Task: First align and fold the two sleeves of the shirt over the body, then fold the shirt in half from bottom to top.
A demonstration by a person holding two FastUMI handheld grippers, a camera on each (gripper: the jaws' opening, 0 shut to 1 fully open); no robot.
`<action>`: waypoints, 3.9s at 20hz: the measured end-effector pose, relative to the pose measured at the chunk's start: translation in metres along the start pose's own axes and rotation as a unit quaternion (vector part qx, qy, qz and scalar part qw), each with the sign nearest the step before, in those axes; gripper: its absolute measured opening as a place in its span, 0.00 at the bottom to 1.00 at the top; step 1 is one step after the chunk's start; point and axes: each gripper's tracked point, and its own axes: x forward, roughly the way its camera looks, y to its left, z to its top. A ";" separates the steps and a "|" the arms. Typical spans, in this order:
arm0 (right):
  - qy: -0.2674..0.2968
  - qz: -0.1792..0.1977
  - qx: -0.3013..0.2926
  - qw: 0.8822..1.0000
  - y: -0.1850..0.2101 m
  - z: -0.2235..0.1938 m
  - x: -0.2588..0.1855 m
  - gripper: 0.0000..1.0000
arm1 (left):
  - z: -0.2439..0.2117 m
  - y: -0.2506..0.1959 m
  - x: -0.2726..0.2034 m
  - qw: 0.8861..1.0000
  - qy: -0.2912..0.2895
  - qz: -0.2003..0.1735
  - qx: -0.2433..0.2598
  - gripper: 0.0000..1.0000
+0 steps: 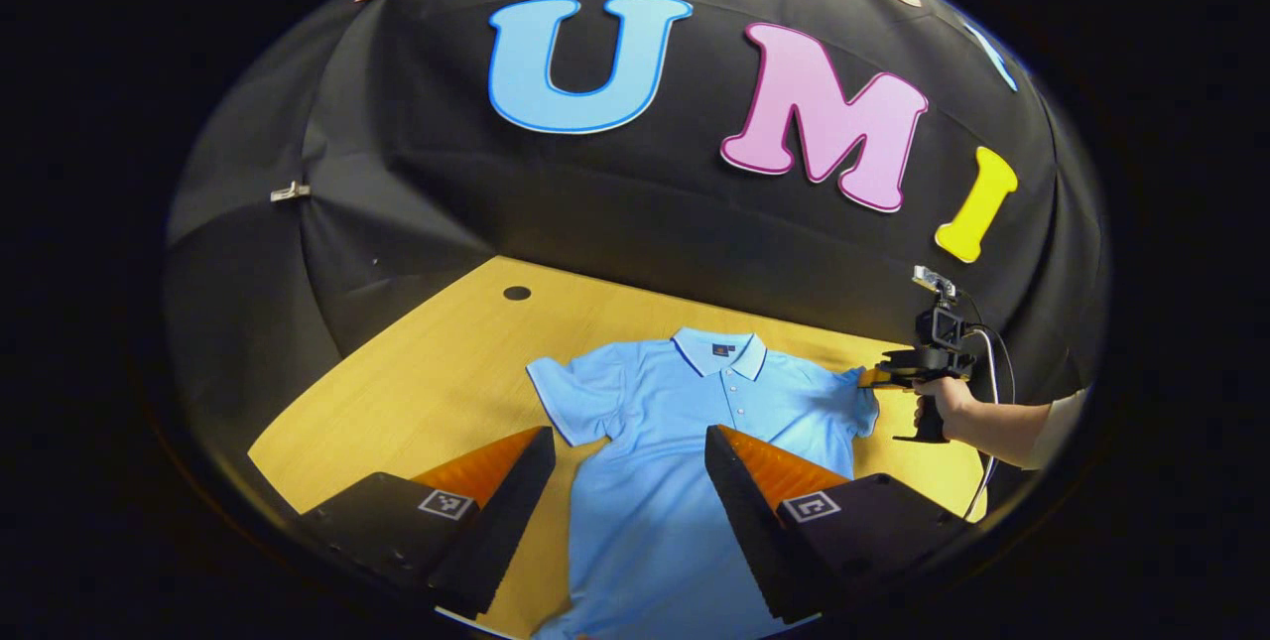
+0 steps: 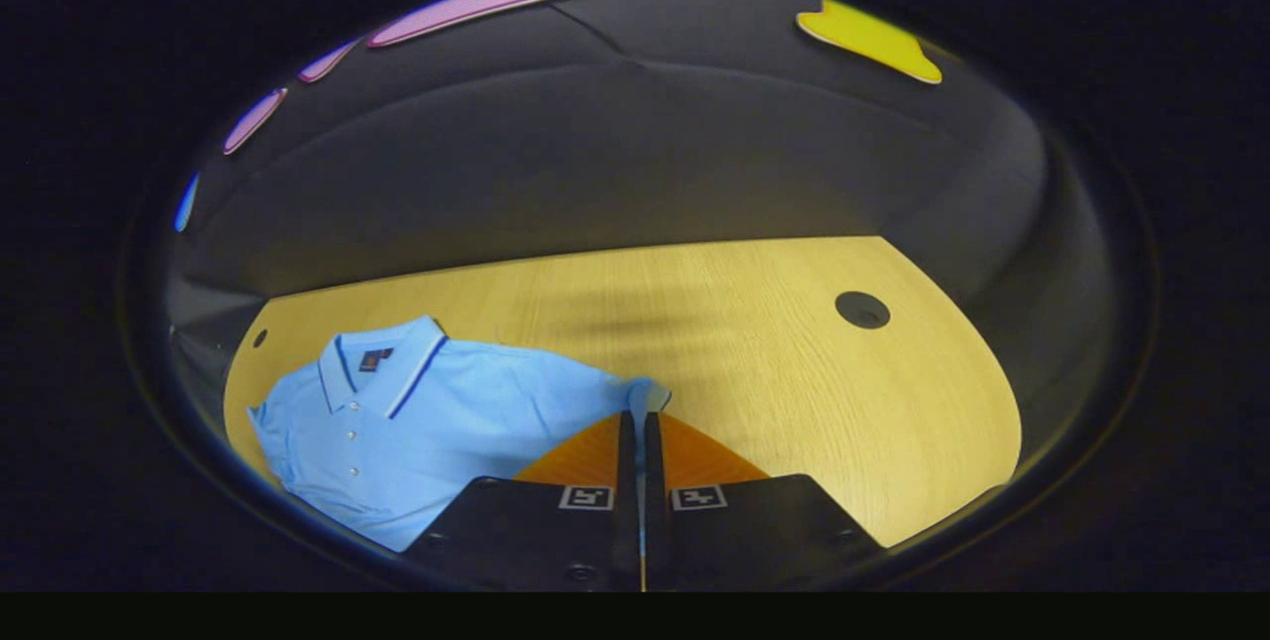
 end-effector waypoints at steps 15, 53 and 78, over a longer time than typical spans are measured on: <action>-0.010 0.193 -0.165 0.967 0.279 -0.053 -0.096 0.38 | 0.000 0.057 -0.028 0.998 -0.016 0.045 -0.035 0.97; -0.061 0.080 -0.037 0.994 0.050 -0.108 -0.268 1.00 | -0.022 0.099 0.303 0.988 0.121 0.054 0.074 0.06; -0.069 0.058 -0.021 0.996 0.031 -0.125 -0.293 0.98 | 0.060 -0.128 0.149 0.971 0.020 -0.204 0.121 0.97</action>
